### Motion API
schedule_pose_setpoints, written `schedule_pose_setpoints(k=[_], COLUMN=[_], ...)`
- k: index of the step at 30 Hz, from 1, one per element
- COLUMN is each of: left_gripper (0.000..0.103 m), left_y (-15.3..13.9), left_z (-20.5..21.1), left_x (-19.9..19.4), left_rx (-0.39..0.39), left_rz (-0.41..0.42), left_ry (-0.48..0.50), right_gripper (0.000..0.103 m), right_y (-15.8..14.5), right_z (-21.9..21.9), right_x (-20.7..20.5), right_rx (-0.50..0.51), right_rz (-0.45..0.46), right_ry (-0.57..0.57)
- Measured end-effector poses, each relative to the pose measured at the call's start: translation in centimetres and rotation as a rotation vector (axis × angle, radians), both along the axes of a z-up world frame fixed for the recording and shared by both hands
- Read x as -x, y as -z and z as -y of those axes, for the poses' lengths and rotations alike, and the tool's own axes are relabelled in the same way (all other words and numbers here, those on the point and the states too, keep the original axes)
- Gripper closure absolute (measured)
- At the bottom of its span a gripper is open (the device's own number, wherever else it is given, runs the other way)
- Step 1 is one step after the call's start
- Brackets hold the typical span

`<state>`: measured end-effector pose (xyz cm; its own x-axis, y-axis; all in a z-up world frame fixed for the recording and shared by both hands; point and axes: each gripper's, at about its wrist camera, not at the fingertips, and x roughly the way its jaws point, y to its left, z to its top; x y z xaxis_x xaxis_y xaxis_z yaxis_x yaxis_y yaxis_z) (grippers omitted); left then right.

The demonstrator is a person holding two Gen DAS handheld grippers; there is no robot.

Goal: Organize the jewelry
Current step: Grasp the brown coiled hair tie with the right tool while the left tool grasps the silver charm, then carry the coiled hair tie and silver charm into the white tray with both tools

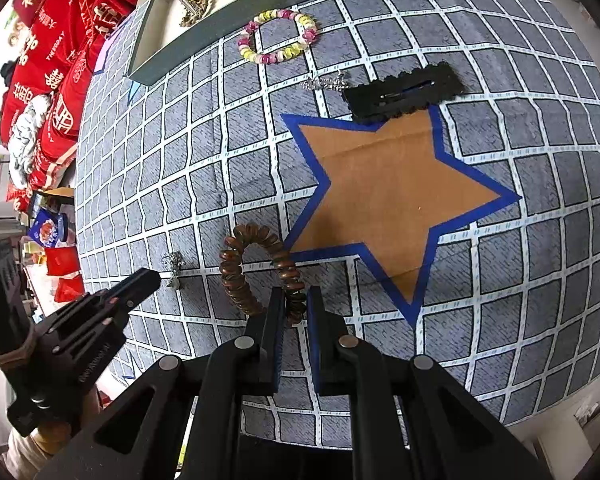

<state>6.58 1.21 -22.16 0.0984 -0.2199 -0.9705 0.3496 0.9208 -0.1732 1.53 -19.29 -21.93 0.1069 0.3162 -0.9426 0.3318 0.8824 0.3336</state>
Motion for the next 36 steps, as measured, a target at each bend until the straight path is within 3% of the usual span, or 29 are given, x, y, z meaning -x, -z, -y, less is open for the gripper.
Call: schedule_pose_setpoints(k=[3, 4, 5, 6, 7, 12, 16, 17, 19, 22, 24, 26, 30, 36], left_gripper=[0.087, 0.072, 0.026, 0.006, 0.0, 0.0, 0.004, 0.017, 0.027, 0.033, 0.047, 0.084, 0.084, 0.084], left_y=[0.3, 0.5, 0.7, 0.5, 0.3, -0.1, 1.3, 1.8, 2.6, 3.0, 2.9, 2.7, 2.2, 0.5], left_z=[0.0, 0.0, 0.1, -0.2, -0.3, -1.2, 0.5, 0.9, 1.4, 2.1, 2.6, 3.2, 5.2, 2.8], left_x=[0.2, 0.3, 0.3, 0.3, 0.4, 0.3, -0.3, -0.3, -0.3, 0.4, 1.4, 1.8, 1.8, 0.9], left_rx=[-0.04, -0.049, -0.056, -0.063, -0.068, -0.096, -0.103, -0.097, -0.107, -0.114, -0.111, -0.105, -0.053, 0.022], left_rz=[0.018, 0.021, 0.023, 0.04, 0.067, 0.101, 0.077, 0.06, 0.034, 0.039, 0.057, 0.069, 0.039, 0.011], left_ry=[0.007, 0.005, 0.0, -0.017, -0.029, -0.008, 0.008, 0.018, 0.038, 0.05, 0.07, 0.1, 0.086, 0.013], right_gripper=[0.091, 0.091, 0.091, 0.091, 0.091, 0.091, 0.091, 0.091, 0.091, 0.091, 0.091, 0.091, 0.091, 0.091], right_y=[0.1, 0.2, 0.2, 0.2, 0.2, 0.1, 0.1, 0.1, 0.1, 0.1, 0.1, 0.1, 0.1, -0.6], right_z=[0.0, -0.1, 0.0, 0.0, 0.1, 0.6, 0.8, 0.8, 0.8, 0.9, 0.9, 0.9, 0.9, 1.2], right_x=[0.0, 0.0, 0.1, 0.1, 0.1, 0.3, 0.4, 0.4, 0.4, 0.4, 0.4, 0.4, 0.4, 0.2], right_rx=[-0.004, -0.003, -0.004, -0.004, -0.004, -0.004, -0.002, -0.001, 0.0, 0.0, 0.001, 0.001, 0.004, 0.002], right_rz=[-0.003, -0.005, -0.005, -0.006, -0.006, -0.006, -0.005, -0.006, -0.006, -0.008, -0.008, -0.008, -0.005, 0.01], right_ry=[0.003, 0.004, 0.006, 0.008, 0.009, 0.017, 0.02, 0.018, 0.019, 0.022, 0.023, 0.025, 0.03, 0.039])
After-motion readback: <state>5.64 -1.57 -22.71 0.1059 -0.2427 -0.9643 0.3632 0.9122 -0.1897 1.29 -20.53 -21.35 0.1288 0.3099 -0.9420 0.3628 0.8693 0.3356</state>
